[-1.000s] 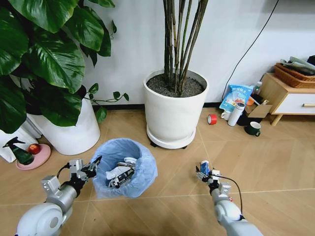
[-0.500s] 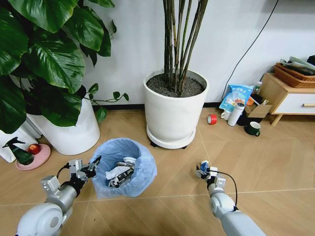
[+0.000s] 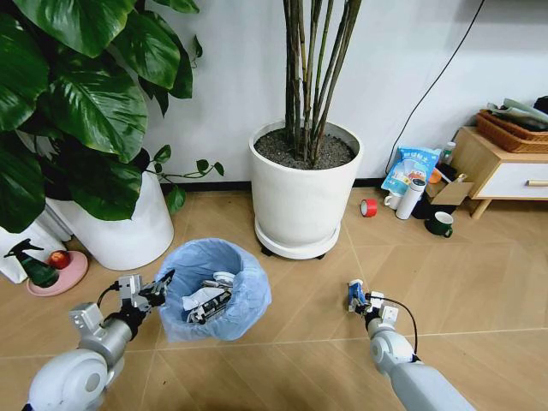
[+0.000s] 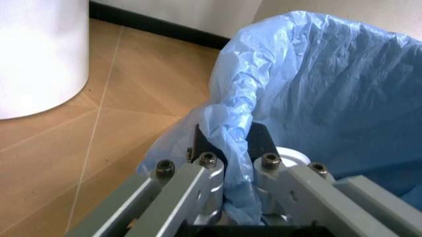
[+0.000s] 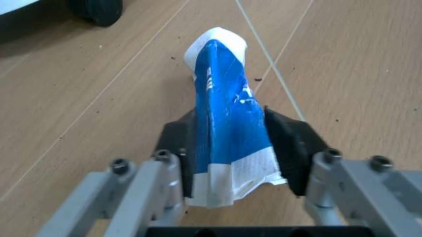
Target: Pick up the trash bin and place the garbage on the floor into it.
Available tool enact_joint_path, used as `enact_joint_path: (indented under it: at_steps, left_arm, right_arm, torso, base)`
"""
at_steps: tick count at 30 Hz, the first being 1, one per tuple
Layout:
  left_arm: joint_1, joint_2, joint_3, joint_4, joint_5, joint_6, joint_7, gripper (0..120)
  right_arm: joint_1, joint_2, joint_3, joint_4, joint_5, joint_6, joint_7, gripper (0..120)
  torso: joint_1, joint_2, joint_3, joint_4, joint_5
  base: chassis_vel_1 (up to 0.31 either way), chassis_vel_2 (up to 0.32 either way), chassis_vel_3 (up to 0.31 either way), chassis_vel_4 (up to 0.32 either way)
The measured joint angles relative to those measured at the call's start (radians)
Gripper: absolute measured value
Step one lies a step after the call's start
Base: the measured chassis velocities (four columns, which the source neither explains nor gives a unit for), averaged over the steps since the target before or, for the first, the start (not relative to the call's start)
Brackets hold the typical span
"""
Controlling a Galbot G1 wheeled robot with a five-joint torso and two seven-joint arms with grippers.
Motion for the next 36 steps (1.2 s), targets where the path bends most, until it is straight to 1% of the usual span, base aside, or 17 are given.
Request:
enact_joint_path:
  at_steps: [1, 4, 5, 8, 9, 10, 17, 21, 24, 25, 28, 29, 30, 31, 33, 34, 36]
  left_arm:
    - [0.000, 0.000, 0.000, 0.000, 0.000, 0.000, 0.000, 0]
    - [-0.001, 0.002, 0.001, 0.001, -0.001, 0.000, 0.000, 0]
    - [-0.001, 0.002, 0.001, 0.001, -0.001, 0.000, 0.000, 0]
    - [-0.001, 0.003, 0.002, 0.002, -0.001, 0.000, 0.000, 0]
    - [-0.001, 0.003, 0.002, 0.002, -0.001, 0.000, 0.000, 0]
    - [-0.002, 0.003, 0.002, 0.003, -0.002, 0.000, 0.000, 0]
    - [-0.004, 0.005, 0.003, 0.005, -0.003, 0.000, 0.002, 0]
    - [-0.004, 0.008, 0.003, 0.005, -0.004, 0.000, 0.002, 0]
    - [-0.001, 0.016, 0.009, 0.005, -0.004, -0.001, 0.002, 0]
    - [-0.001, 0.016, 0.009, 0.005, -0.004, -0.001, 0.002, 0]
    - [0.001, 0.029, 0.015, 0.004, -0.003, -0.001, 0.002, 0]
    - [0.001, 0.029, 0.015, 0.004, -0.003, -0.001, 0.002, 0]
    - [0.001, 0.032, 0.016, 0.003, -0.003, -0.001, 0.002, 0]
    - [0.001, 0.038, 0.018, 0.002, -0.004, -0.002, 0.002, 0]
    - [0.000, 0.045, 0.022, 0.001, -0.004, -0.002, 0.002, 0]
    - [0.000, 0.045, 0.022, 0.001, -0.004, -0.002, 0.002, 0]
    - [0.000, 0.048, 0.025, 0.001, -0.004, -0.002, 0.003, 0]
  right_arm:
    - [0.000, 0.000, 0.000, 0.000, 0.002, 0.000, 0.000, 33]
    - [0.002, 0.000, -0.004, -0.002, 0.016, 0.000, -0.002, 16]
    - [0.002, 0.000, -0.004, -0.002, 0.016, 0.000, -0.002, 16]
    - [0.004, 0.002, -0.009, -0.004, 0.026, 0.000, -0.002, 4]
    - [0.004, 0.002, -0.009, -0.004, 0.026, 0.000, -0.002, 4]
    - [0.005, 0.002, -0.011, -0.004, 0.028, -0.001, -0.001, 0]
    - [0.004, -0.002, -0.015, -0.004, 0.028, 0.000, -0.001, 0]
    - [-0.018, -0.033, -0.005, 0.037, 0.028, 0.010, -0.006, 0]
    - [-0.086, -0.111, 0.046, 0.144, 0.030, 0.058, -0.074, 0]
    - [-0.086, -0.111, 0.046, 0.144, 0.030, 0.058, -0.074, 0]
    - [-0.227, -0.203, 0.141, 0.300, 0.063, 0.117, -0.210, 0]
    - [-0.227, -0.203, 0.141, 0.300, 0.063, 0.117, -0.210, 0]
    - [-0.264, -0.219, 0.167, 0.338, 0.067, 0.136, -0.257, 0]
    - [-0.324, -0.243, 0.214, 0.408, 0.073, 0.166, -0.346, 0]
    - [-0.411, -0.271, 0.281, 0.527, 0.090, 0.208, -0.469, 0]
    - [-0.411, -0.271, 0.281, 0.527, 0.090, 0.208, -0.469, 0]
    - [-0.461, -0.285, 0.323, 0.608, 0.101, 0.246, -0.572, 0]
  torso:
    - [0.000, 0.000, 0.000, 0.0000, 0.0000]
    - [0.000, 0.000, 0.000, 0.0000, 0.0000]
    - [0.000, 0.000, 0.000, 0.0000, 0.0000]
    - [0.000, 0.000, 0.000, 0.0000, 0.0000]
    - [0.000, 0.000, 0.000, 0.0000, 0.0000]
    - [0.000, 0.000, 0.000, 0.0000, 0.0000]
    - [0.000, 0.000, 0.000, 0.0001, 0.0001]
    - [0.000, 0.000, 0.000, 0.0002, 0.0004]
    - [0.000, 0.000, 0.000, 0.0001, 0.0000]
    - [0.000, 0.000, 0.000, 0.0001, 0.0000]
    - [0.000, 0.000, 0.000, 0.0000, 0.0000]
    - [0.000, 0.000, 0.000, 0.0000, 0.0000]
    - [0.000, 0.000, 0.000, -0.0004, 0.0003]
    - [0.000, 0.000, 0.000, -0.0005, 0.0004]
    - [0.000, 0.000, 0.000, -0.0005, -0.0005]
    - [0.000, 0.000, 0.000, -0.0005, -0.0005]
    - [0.000, 0.000, 0.000, -0.0002, 0.0001]
  base:
    - [0.000, 0.000, 0.000, 0.000]
    - [0.000, 0.000, 0.000, 0.000]
    - [0.000, 0.000, 0.000, 0.000]
    - [0.000, 0.000, 0.000, 0.000]
    - [0.000, 0.000, 0.000, 0.000]
    - [0.000, 0.000, 0.000, 0.000]
    - [0.000, 0.000, 0.000, 0.000]
    - [0.000, 0.000, 0.000, 0.000]
    - [0.000, 0.000, 0.000, 0.000]
    - [0.000, 0.000, 0.000, 0.000]
    - [0.000, 0.000, 0.000, 0.000]
    - [0.000, 0.000, 0.000, 0.000]
    - [0.000, 0.000, 0.000, 0.000]
    - [0.000, 0.000, 0.000, 0.000]
    - [0.000, 0.000, 0.000, 0.000]
    - [0.000, 0.000, 0.000, 0.000]
    - [0.000, 0.000, 0.000, 0.000]
